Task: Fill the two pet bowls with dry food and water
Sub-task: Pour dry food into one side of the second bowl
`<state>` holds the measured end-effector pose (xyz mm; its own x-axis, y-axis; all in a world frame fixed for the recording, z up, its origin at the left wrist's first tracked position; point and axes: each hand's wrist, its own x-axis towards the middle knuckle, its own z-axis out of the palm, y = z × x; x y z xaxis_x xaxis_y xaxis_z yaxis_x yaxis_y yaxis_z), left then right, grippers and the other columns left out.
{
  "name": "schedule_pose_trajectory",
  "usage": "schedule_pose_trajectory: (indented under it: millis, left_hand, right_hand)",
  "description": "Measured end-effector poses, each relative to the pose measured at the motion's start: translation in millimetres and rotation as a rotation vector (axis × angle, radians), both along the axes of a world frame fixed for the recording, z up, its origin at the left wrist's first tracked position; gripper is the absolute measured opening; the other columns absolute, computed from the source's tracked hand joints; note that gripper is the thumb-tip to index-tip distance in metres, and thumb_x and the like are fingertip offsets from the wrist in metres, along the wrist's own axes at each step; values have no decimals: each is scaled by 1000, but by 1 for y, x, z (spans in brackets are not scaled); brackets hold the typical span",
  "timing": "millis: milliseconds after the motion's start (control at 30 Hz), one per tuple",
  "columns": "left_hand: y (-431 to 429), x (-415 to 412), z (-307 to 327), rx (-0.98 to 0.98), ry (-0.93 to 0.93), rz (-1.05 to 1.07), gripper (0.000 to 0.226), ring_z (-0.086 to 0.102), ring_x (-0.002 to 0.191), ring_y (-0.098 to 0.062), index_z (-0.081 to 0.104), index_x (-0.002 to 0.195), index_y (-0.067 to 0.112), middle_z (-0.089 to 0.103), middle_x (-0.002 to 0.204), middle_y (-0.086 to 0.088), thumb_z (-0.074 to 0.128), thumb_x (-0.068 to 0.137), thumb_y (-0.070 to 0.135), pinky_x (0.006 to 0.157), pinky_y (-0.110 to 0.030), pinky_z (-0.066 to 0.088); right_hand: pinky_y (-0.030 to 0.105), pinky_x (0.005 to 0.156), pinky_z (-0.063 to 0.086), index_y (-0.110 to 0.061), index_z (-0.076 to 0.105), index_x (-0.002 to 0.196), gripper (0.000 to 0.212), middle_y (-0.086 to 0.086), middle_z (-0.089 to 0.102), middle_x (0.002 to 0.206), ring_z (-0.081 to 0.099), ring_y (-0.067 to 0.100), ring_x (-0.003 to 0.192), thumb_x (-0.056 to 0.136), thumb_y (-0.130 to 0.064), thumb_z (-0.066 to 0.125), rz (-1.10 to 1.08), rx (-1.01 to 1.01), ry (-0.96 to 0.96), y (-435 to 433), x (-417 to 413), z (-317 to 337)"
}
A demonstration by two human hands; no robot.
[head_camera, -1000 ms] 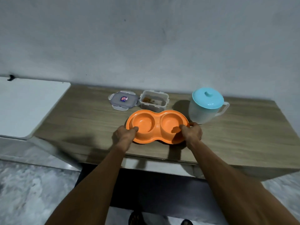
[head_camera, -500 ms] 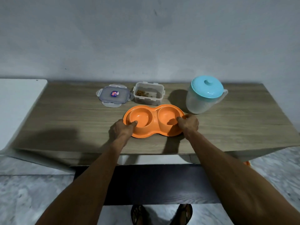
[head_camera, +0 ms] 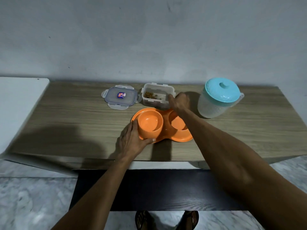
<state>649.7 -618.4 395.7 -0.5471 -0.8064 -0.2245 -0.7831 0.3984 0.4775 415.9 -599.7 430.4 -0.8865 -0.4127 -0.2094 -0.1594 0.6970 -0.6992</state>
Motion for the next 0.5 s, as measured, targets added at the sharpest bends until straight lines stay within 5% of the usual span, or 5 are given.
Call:
schedule_pose_trajectory:
  millis: [267,400,500]
  left_hand:
    - [1,-8,-9,-16,-25,-9,113,29,145,-29,6,156,19,24,160,-8,74,74,56,114,-49,30]
    - [3,-7,-9,17,-45,-3,115,29,145,-29,6,156,18,24,160,-9,75,73,57,115,-48,30]
    - [2,-6,-6,31,-40,7,114,31,144,-30,7,156,17,27,159,-10,75,73,56,114,-48,32]
  right_hand:
    - [26,61,47,1,62,110,33,12,64,105,62,26,90,94,-27,59,-17,-54,-179,-9,0,19]
    - [45,78,60,-6,59,96,18,14,67,99,66,31,88,91,-24,57,39,-124,-166,-7,5,26]
    - [52,75,61,-5,60,89,16,12,62,83,68,30,80,88,-20,63,93,-207,-142,2,6,37]
